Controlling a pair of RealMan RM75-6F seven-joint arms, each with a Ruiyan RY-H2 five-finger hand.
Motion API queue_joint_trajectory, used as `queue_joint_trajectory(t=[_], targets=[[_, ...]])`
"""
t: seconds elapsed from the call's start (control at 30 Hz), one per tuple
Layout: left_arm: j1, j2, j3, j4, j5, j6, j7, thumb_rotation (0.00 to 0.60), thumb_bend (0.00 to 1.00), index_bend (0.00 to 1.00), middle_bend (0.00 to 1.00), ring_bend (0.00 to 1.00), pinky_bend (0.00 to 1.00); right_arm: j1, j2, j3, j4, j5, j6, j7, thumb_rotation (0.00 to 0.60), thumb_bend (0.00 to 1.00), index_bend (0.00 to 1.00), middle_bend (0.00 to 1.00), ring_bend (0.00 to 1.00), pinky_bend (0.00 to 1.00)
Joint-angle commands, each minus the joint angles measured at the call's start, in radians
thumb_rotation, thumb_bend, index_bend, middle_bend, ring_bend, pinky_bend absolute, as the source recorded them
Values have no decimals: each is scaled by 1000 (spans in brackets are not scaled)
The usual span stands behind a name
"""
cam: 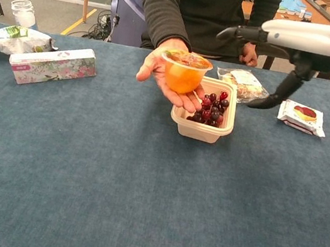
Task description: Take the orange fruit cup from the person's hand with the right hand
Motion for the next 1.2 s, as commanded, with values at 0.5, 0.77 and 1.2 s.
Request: queue_joint_trajectory(t=[0.5,0.77,1.2], targets=[[11,5,3,-1,0,9,-1,600,300,24,0,0,0,277,-193,23,201,319,-90,-82,600,187,21,55,0,26],[16,6,2,5,-4,13,-9,600,300,24,0,0,0,346,-235,11,257,397,-97,-76,600,200,21,77,0,38],[20,6,2,8,-5,14,-11,600,300,24,0,0,0,335,-285,11,307,316,11,-6,600,453,363,275,165,452]])
